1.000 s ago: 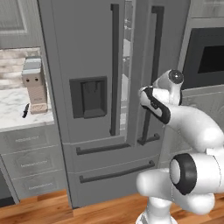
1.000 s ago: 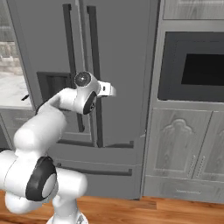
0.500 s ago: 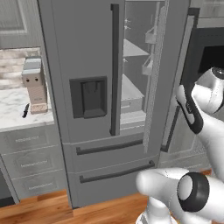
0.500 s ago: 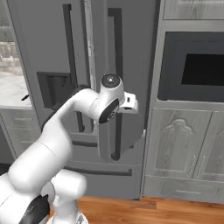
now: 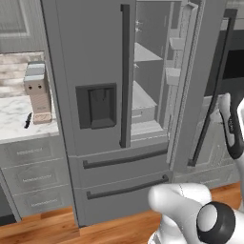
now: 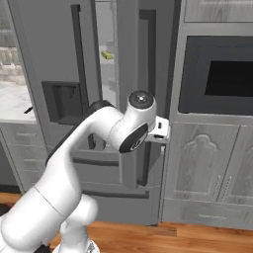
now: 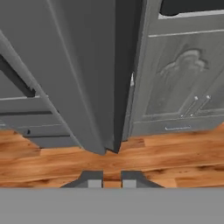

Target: Retrieve the butter from the fridge and place it on a plate on the dining table. Then retrieve the butter knife by the fridge and place it near the plate.

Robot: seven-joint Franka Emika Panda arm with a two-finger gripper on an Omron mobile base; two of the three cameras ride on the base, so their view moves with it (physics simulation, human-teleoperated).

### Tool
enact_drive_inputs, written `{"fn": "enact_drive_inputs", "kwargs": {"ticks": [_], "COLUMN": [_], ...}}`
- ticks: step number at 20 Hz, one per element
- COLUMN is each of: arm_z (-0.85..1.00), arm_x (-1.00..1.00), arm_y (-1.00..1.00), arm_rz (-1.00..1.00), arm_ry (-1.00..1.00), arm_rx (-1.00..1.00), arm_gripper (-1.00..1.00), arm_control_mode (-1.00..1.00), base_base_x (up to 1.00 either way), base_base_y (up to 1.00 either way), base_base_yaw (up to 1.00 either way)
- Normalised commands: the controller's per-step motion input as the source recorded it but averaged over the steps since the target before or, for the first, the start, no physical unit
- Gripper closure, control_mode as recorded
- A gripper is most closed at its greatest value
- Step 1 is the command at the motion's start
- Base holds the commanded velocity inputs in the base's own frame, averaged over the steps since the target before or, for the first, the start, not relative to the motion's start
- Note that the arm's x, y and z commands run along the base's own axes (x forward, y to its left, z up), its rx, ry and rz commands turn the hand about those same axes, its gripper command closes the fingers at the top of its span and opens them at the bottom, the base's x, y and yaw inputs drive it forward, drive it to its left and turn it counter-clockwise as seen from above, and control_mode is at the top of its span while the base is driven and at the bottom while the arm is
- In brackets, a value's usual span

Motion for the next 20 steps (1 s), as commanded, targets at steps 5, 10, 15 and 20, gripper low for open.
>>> {"fn": "enact_drive_inputs", "kwargs": {"ticks": [5, 10, 15, 20], "arm_z": [0.30, 0.16, -0.24, -0.35], "arm_x": [-0.14, 0.09, 0.45, 0.72], "arm_y": [0.50, 1.00, 1.00, 0.84], "arm_rz": [-0.03, 0.00, 0.00, 0.07], "arm_ry": [0.12, 0.34, 0.44, 0.39], "arm_rx": [-0.17, -0.35, -0.50, -0.39], "arm_gripper": [-1.00, -1.00, -1.00, -1.00], "arm_control_mode": [-1.00, -1.00, -1.00, -1.00], "base_base_x": [0.00, 0.00, 0.00, 0.00], "base_base_y": [0.00, 0.00, 0.00, 0.00], "base_base_yaw": [0.00, 0.00, 0.00, 0.00]}}
